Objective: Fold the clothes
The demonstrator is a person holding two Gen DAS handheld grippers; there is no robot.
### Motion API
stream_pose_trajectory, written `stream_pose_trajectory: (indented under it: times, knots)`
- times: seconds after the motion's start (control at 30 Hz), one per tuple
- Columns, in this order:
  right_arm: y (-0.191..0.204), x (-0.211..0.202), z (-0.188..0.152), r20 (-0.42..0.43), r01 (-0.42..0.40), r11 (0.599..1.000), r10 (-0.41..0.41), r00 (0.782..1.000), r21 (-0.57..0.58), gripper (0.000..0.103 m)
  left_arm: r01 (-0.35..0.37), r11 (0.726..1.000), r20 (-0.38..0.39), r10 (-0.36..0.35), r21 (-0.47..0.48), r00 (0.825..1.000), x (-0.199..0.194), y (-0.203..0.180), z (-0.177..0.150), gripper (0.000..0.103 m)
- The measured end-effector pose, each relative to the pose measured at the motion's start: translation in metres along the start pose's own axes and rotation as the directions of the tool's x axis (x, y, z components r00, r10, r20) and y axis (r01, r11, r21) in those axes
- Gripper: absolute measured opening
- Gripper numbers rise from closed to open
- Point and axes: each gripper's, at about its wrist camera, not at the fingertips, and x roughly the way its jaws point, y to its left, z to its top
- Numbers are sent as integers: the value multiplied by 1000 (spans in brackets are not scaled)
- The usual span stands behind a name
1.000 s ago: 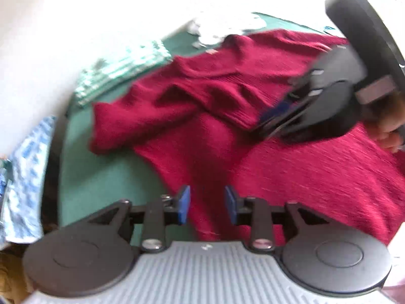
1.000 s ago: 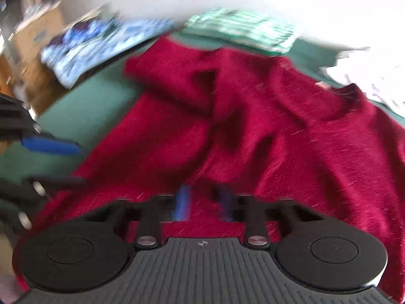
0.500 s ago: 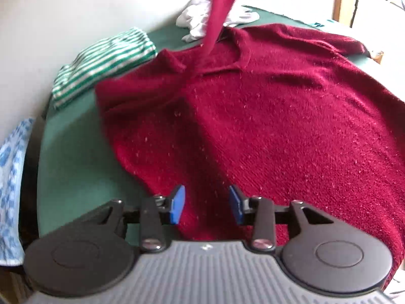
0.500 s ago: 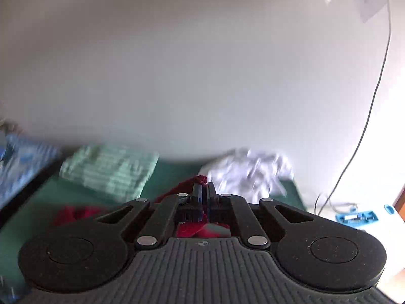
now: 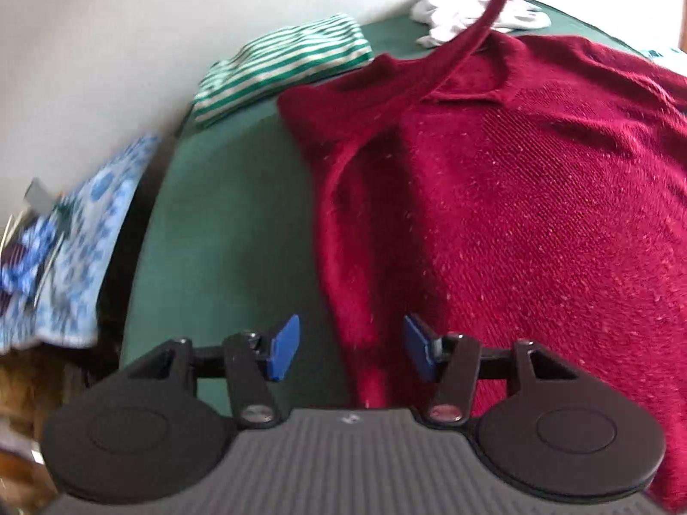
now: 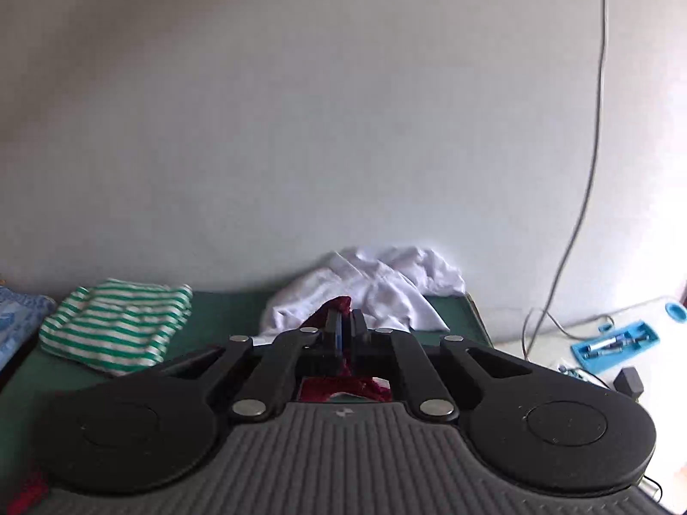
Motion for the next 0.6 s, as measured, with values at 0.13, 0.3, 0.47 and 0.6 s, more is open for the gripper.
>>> stream_pose_trajectory:
  times: [0.13,0.3,0.47,0.6]
  knots:
    - [-31,29,-16,-59,-7,1000,7,998,13,3,-35,998,-36,34,-47,999,-23,-1,-20,67]
    - [-36,57,-60,-181,40,998,-48,982,-48,14,-72,991,-81,63,-114,995,-40,-9,-44,67]
    - [-71,41,-89,-290,79,974,-15,957,211,42,-80,985,-88,67,-154,994,-40,-15,-49,67]
    - [-81,44,-115,-353,-18,876,214,911,482,43,-59,981,-99,41,-184,994,-32,-17,-50,66]
